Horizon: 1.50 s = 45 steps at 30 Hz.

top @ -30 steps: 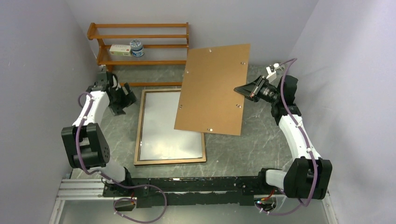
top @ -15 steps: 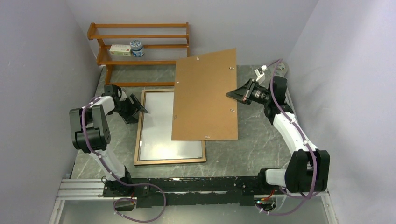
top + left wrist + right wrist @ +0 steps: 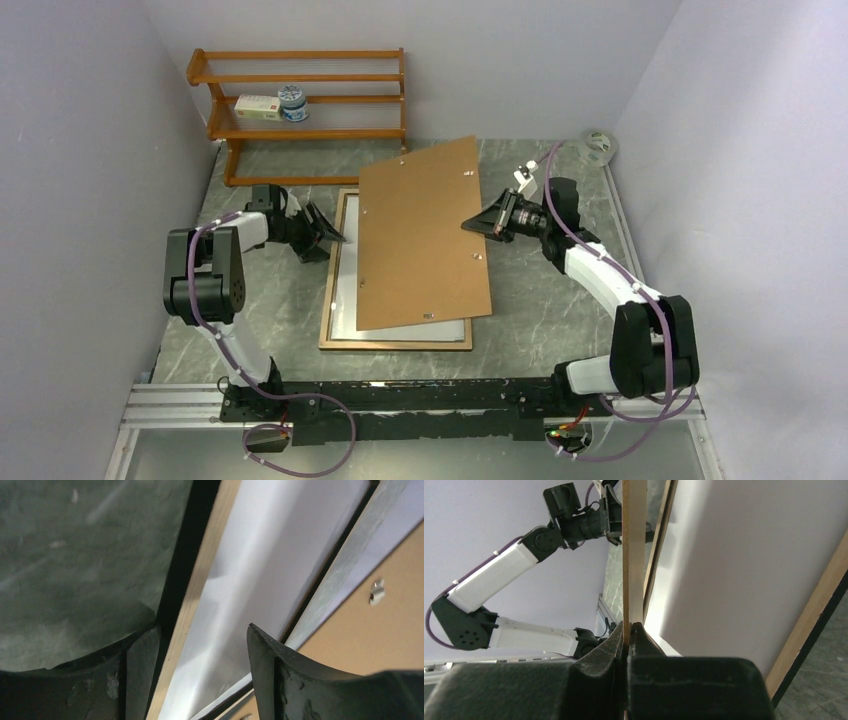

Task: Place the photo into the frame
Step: Move the photo frame to the center of the board, then place the photo frame item in the photo frame.

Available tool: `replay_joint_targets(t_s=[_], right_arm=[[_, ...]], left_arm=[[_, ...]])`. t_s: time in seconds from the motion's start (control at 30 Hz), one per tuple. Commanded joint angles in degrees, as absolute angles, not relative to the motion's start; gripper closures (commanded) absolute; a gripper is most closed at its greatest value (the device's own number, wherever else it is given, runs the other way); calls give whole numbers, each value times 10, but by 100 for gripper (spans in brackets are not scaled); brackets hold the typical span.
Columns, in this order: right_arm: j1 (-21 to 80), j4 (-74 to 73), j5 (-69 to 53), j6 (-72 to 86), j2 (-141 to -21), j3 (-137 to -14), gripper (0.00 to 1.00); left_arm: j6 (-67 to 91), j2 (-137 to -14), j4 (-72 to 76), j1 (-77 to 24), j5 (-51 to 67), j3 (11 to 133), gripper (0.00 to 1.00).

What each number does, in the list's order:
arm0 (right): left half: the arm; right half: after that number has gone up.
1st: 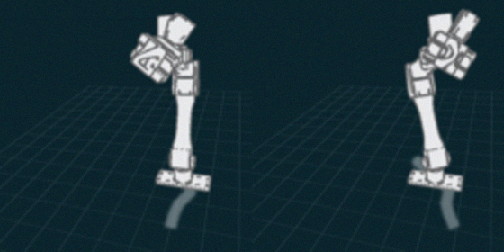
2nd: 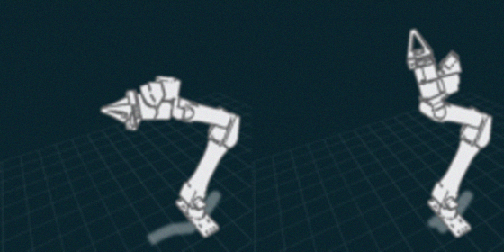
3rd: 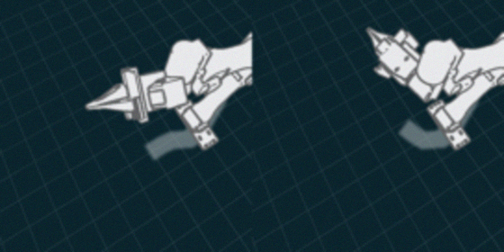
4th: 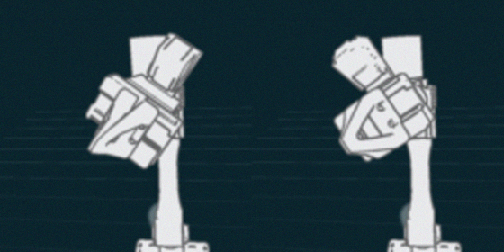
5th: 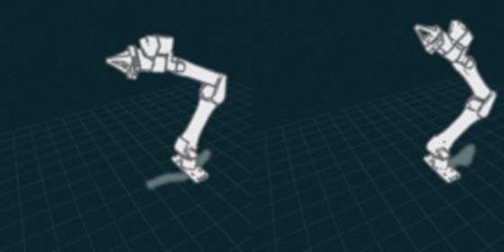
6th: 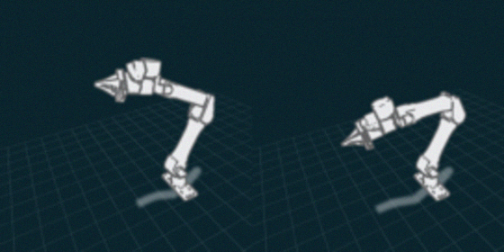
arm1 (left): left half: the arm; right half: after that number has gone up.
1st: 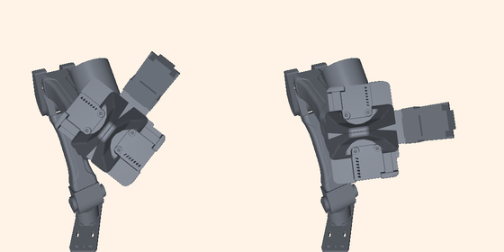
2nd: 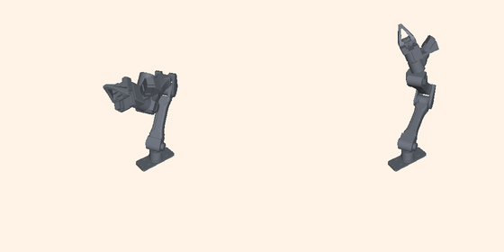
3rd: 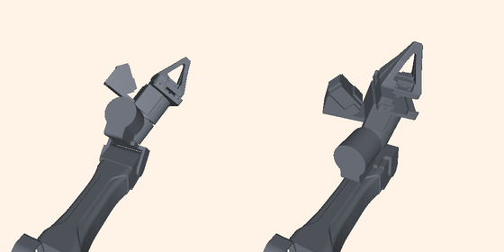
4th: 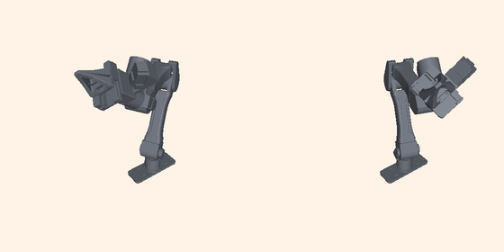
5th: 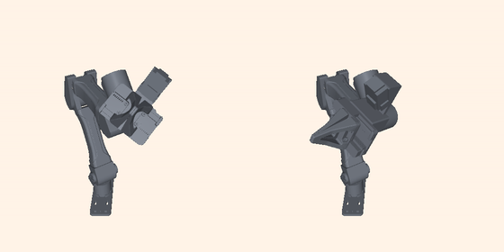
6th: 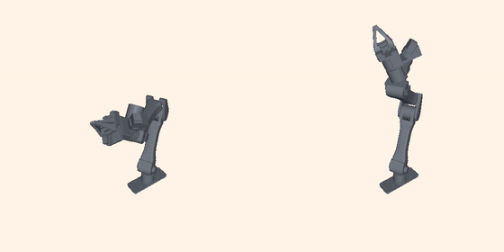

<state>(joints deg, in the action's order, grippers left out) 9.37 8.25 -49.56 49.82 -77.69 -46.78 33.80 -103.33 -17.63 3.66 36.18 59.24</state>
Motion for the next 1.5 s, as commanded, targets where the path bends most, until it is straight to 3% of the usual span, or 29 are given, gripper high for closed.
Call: replay_joint_targets(t_s=[0.0,0.5,1.47], right_arm=[[105,158,-476,527,-780,-453,100],[153,296,-463,621,-873,-403,100],[183,366,-434,602,-963,-389,100]], left_arm=[[393,-994,-134,36,386,549,34],[361,-963,-150,36,409,510,57],[332,-983,-188,36,402,533,59]])
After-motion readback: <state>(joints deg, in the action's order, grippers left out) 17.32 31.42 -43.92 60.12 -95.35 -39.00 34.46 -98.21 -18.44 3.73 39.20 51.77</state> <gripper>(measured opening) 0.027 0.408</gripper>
